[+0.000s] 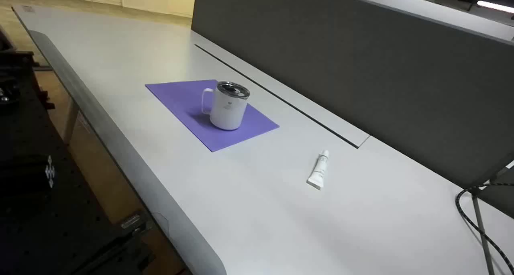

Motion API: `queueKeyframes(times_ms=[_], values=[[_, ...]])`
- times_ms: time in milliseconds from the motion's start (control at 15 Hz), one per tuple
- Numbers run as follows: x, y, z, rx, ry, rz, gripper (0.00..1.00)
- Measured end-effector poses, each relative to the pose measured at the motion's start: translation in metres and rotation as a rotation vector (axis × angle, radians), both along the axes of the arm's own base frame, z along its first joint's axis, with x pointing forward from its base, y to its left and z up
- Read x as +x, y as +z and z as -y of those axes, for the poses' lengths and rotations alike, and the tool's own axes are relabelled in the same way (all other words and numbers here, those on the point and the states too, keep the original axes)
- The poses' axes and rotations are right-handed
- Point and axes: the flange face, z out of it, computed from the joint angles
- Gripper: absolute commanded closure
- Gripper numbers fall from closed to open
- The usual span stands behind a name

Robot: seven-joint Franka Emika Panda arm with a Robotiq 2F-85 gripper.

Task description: Open the coffee mug.

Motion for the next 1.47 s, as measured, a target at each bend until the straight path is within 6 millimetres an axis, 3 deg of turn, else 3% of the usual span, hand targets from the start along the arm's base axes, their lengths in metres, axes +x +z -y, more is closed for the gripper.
queueKeyframes(times_ms=[667,733,800,933,1267,1467], values=[[0.0,-0.001,0.0,0.001,0.003,0.0,0.0],[0.001,-0.005,-0.001,0.004,0.015,-0.004,0.25],[0.004,-0.01,-0.002,0.001,0.026,0.001,0.27],[0.014,-0.035,-0.007,-0.025,0.035,0.018,0.4],[0.036,-0.14,-0.032,-0.09,0.064,-0.03,0.75],[0.037,-0.187,-0.043,-0.107,0.08,-0.059,0.97]])
